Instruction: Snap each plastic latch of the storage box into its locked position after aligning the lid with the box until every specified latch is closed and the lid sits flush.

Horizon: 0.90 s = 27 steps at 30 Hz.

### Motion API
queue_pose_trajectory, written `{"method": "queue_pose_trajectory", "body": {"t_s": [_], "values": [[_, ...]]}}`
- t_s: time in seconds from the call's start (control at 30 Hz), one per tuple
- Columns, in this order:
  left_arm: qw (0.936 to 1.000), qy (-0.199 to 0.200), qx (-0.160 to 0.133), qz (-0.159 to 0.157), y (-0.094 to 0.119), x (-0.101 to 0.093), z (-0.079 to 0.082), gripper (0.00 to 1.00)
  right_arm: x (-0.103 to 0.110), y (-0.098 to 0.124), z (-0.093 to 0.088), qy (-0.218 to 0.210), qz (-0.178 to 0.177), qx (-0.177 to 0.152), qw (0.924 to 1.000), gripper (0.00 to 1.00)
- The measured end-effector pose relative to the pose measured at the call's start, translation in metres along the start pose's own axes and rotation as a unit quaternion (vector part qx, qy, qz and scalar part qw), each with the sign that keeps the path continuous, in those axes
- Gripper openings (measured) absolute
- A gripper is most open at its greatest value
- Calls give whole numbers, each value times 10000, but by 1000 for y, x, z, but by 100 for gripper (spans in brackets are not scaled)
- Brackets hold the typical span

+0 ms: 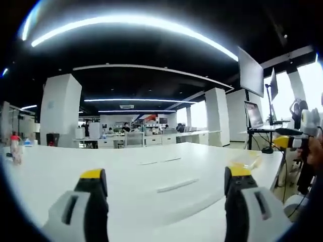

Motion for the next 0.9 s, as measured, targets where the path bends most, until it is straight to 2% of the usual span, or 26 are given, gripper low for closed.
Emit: {"method": "queue_pose_trajectory", "body": {"t_s": [0.57, 0.9], "values": [[9992, 37, -68, -390, -20, -20, 4, 99, -10, -1, -1, -9, -171, 48, 9998, 100], [9974, 95, 11, -721, -33, -39, 1, 99, -21, 2, -5, -33, -300, 74, 9995, 100]]}}
Point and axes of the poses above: the point that each gripper's makers call its tool centre point, and the gripper's own axes: y roughly backward along the fingers, x roughly to its left, z roughly out of its top, the point moved 4 cm from there along y, roughly backward along the fingers, and after that the axes turned 13 degrees about -y, right-handed, at the moved point
